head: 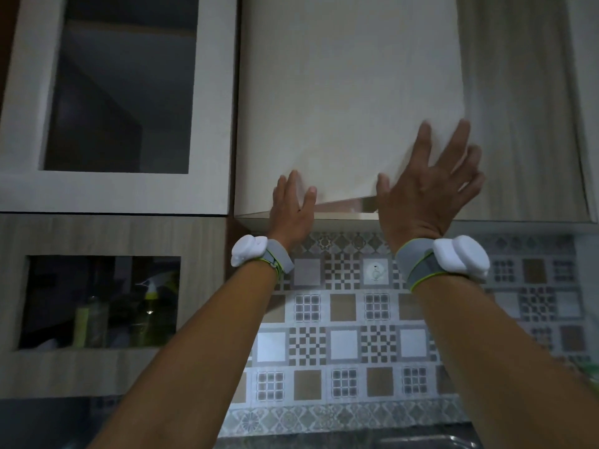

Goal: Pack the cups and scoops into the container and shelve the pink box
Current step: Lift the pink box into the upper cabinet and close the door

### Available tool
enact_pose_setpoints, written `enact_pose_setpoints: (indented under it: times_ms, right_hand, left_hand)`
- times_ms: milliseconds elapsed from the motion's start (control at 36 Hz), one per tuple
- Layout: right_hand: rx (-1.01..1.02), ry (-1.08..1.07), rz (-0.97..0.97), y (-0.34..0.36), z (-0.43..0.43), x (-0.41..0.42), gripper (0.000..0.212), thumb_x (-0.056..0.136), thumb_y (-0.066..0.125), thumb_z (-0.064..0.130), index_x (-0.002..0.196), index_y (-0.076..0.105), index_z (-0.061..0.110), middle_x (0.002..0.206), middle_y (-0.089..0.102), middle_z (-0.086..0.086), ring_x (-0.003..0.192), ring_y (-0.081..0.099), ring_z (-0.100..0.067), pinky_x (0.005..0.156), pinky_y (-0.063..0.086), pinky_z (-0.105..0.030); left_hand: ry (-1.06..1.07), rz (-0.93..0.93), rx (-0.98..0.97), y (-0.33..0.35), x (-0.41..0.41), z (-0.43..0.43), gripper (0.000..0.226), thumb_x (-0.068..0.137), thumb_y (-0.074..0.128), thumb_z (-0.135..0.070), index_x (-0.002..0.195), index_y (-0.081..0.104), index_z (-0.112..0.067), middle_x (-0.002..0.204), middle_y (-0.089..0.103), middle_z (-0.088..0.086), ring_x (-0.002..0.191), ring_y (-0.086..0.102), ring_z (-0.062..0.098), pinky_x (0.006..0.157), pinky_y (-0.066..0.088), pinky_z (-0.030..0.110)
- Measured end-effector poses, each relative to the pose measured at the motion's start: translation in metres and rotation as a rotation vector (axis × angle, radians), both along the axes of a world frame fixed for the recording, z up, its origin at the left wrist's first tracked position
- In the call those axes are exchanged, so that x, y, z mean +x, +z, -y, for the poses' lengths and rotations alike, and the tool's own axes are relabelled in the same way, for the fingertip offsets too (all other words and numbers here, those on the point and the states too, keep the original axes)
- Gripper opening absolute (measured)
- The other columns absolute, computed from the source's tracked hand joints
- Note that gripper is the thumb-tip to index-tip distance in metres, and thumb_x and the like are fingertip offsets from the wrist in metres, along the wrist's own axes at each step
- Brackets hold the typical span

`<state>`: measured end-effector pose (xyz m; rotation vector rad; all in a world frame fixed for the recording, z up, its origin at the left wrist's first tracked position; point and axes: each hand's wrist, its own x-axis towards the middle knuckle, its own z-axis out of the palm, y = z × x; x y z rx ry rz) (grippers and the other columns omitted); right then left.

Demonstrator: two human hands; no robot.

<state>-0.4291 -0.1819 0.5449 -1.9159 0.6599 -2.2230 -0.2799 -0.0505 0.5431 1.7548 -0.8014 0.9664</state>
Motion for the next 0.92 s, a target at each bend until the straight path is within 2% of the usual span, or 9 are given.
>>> enact_pose_setpoints:
  times_ms: [250,361,556,778,917]
  right_hand:
    - [0.019,0.019,-0.035,-0.002,0.056,0.056,0.072,0.084,0.058,0.052,0.147,0.037,0.025,0.162,0.018,-0.013,0.145,0.015,-0.05,0.115,0.013,-0.06]
    - [0.042,0.043,-0.032,0.0,0.068,0.076,0.074,0.082,0.056,0.055,0.147,0.038,0.026,0.163,0.018,-0.013,0.145,0.01,-0.053,0.116,0.009,-0.064]
    - [0.07,0.053,-0.072,0.002,0.08,0.113,0.083,0.08,0.049,0.064,0.152,0.029,0.029,0.165,0.008,-0.012,0.145,-0.002,-0.055,0.114,-0.003,-0.07]
    - [-0.011,0.147,-0.153,0.002,0.078,0.156,0.085,0.082,0.049,0.066,0.155,0.023,0.029,0.165,0.004,-0.011,0.149,-0.006,-0.045,0.116,-0.004,-0.064]
    - [-0.021,0.206,-0.226,0.0,0.079,0.179,0.077,0.091,0.044,0.061,0.156,0.017,0.031,0.166,0.0,-0.008,0.15,-0.009,-0.042,0.118,-0.002,-0.062]
  left_hand:
    - [0.199,0.05,0.024,0.012,0.037,0.023,0.063,0.098,0.033,-0.055,0.154,0.014,-0.033,0.165,-0.002,-0.004,0.152,-0.003,0.02,0.12,0.005,0.054]
    - [0.269,0.067,0.034,0.014,0.047,0.03,0.068,0.095,0.039,-0.057,0.153,0.012,-0.035,0.165,-0.004,-0.002,0.152,-0.006,0.024,0.118,0.004,0.059]
    - [0.322,0.035,0.029,0.023,0.06,0.045,0.079,0.089,0.043,-0.066,0.153,0.005,-0.038,0.164,-0.012,-0.003,0.151,-0.013,0.027,0.115,-0.001,0.064]
    - [0.385,0.016,0.046,0.031,0.076,0.055,0.086,0.085,0.044,-0.071,0.153,0.001,-0.04,0.163,-0.016,-0.001,0.15,-0.016,0.03,0.113,-0.002,0.067]
    - [0.446,0.006,0.057,0.032,0.087,0.063,0.088,0.084,0.047,-0.07,0.153,0.0,-0.04,0.163,-0.018,-0.001,0.15,-0.017,0.031,0.113,0.0,0.068]
